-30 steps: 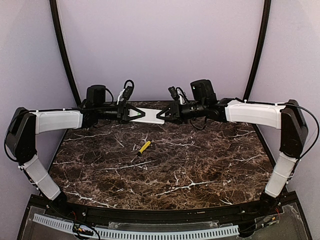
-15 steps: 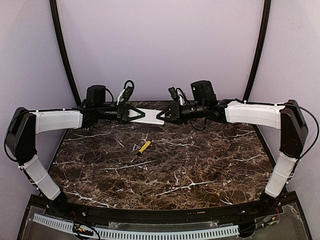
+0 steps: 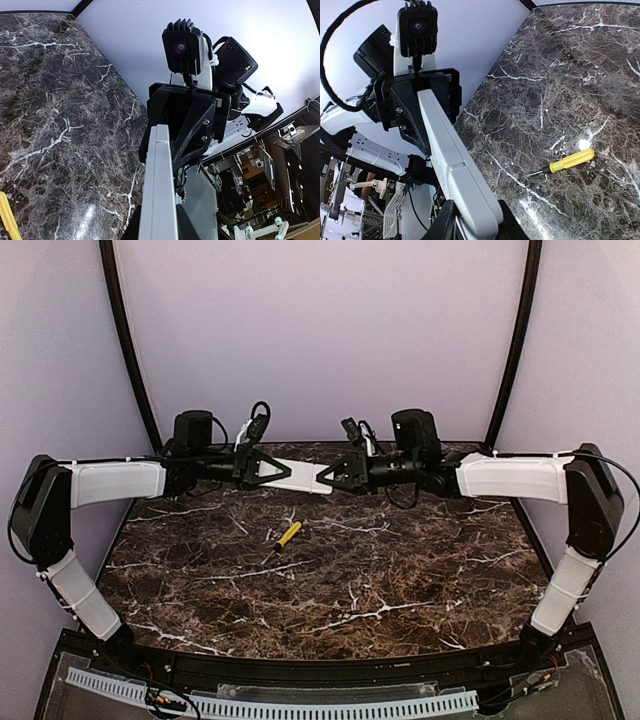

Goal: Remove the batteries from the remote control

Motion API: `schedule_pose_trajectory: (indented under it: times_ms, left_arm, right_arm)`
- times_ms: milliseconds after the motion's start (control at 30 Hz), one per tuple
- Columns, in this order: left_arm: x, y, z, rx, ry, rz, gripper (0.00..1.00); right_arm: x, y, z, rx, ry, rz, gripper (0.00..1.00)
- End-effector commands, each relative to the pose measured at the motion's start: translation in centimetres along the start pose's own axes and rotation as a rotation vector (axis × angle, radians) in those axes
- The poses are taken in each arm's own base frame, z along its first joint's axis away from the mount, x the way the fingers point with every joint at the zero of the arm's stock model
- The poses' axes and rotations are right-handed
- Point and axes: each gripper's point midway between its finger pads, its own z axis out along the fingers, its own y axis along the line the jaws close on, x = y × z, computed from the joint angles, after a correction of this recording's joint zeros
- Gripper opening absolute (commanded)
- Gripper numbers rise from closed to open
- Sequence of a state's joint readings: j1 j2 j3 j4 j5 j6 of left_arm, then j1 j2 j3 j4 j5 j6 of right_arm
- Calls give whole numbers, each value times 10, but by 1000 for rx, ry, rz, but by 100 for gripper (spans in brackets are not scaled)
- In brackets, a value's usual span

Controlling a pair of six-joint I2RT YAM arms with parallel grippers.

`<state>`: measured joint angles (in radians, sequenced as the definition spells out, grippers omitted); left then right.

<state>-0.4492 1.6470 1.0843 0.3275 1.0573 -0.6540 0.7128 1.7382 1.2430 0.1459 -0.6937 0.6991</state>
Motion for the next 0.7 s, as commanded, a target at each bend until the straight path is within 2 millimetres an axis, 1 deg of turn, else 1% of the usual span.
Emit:
schedule_pose_trajectory:
  times_ms: [0, 33, 100, 333, 433, 500, 567, 600, 667]
  left_arm:
    - [-14, -32, 1, 53, -36, 58, 0]
    - [-14, -34, 1, 61, -33, 51, 0]
    - [-14, -35, 1, 70, -34, 52, 0]
    - [-13, -35, 2, 73, -31, 54, 0]
    - [-13, -35, 2, 70, -30, 55, 0]
    - [-13, -34, 2, 67, -31, 54, 0]
    - [-13, -34, 2, 64, -33, 55, 0]
    - [-13, -33, 3, 61, -35, 55, 0]
    - [-13, -32, 3, 57, -36, 55, 0]
  right_arm:
    - [8, 66, -12, -252, -13, -148, 0]
    - [9, 72, -16, -276, -21, -161, 0]
    - [10, 76, -19, -295, -29, -168, 0]
    - [10, 71, -14, -279, -16, -139, 0]
    - [6, 67, -11, -252, -22, -127, 0]
    - [4, 64, -10, -230, -18, -119, 7]
    - [2, 62, -9, -206, -17, -116, 20]
    - [2, 60, -9, -194, -16, -115, 24]
    - [1, 57, -10, -166, -17, -111, 31]
